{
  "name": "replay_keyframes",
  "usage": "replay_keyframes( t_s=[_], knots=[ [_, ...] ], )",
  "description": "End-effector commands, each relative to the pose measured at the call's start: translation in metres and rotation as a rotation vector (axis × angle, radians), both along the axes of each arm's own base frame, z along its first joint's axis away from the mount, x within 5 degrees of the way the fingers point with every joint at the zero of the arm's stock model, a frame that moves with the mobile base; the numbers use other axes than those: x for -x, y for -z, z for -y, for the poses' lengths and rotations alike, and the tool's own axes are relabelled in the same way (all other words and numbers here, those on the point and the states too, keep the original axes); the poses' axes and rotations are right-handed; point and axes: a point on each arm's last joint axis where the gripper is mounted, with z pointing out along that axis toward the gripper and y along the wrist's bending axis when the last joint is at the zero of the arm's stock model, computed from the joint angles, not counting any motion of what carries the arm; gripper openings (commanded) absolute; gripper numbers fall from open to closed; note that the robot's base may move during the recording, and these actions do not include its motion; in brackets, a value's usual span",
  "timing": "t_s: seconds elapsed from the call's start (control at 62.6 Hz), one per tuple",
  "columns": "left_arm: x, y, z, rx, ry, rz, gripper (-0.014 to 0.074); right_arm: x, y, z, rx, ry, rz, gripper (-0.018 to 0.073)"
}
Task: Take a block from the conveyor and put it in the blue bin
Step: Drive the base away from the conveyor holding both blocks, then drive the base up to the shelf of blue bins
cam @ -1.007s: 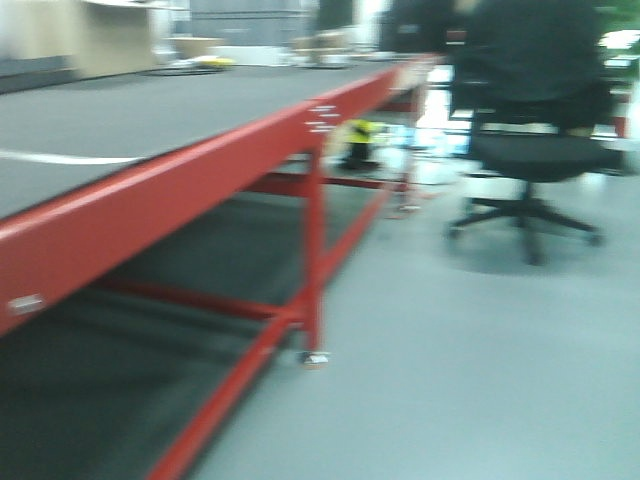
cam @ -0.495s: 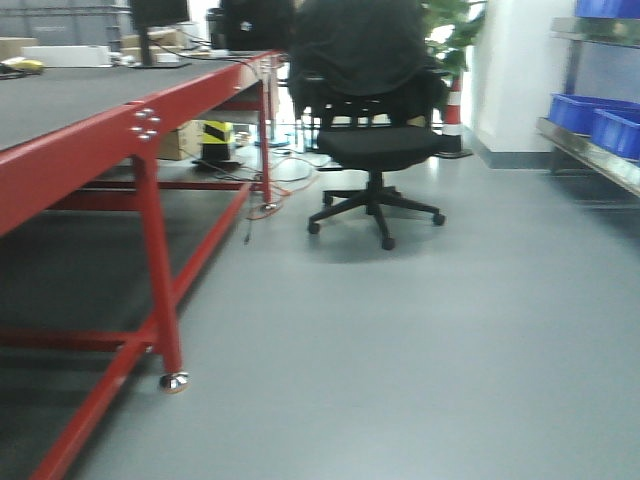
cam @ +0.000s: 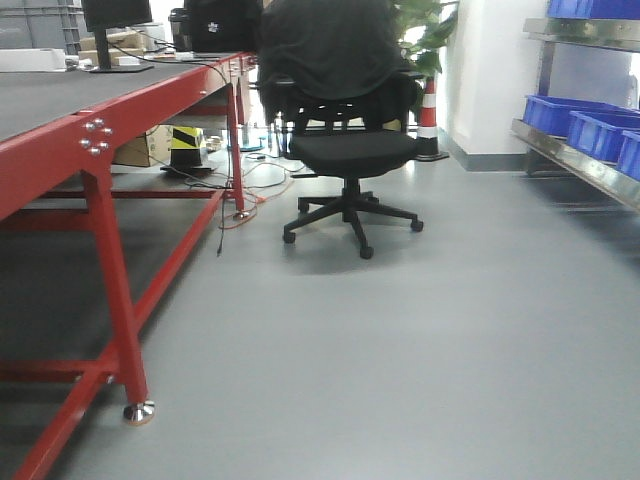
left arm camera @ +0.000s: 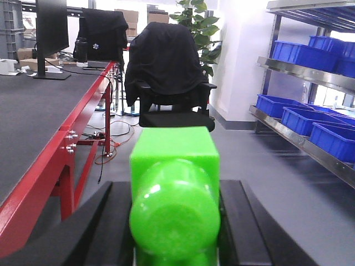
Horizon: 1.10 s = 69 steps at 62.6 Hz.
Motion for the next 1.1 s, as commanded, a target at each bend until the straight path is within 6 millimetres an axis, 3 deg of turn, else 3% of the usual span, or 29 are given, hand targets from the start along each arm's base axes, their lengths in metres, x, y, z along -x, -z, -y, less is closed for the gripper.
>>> replay_keyframes(
  t_s=[0.0, 1.087],
  knots=[
    [0.0014, -0.0047, -0.0001, 0.016, 0.002, 0.031, -0.0111, 0.0005, -0.0008, 0.0004, 0.008, 0.006, 0.018, -0.0162],
    [0.0014, -0.0049, -0.0001, 0.017, 0.002, 0.033, -0.0111, 0.0005, -0.0008, 0.0004, 0.008, 0.006, 0.018, -0.0162]
  ],
)
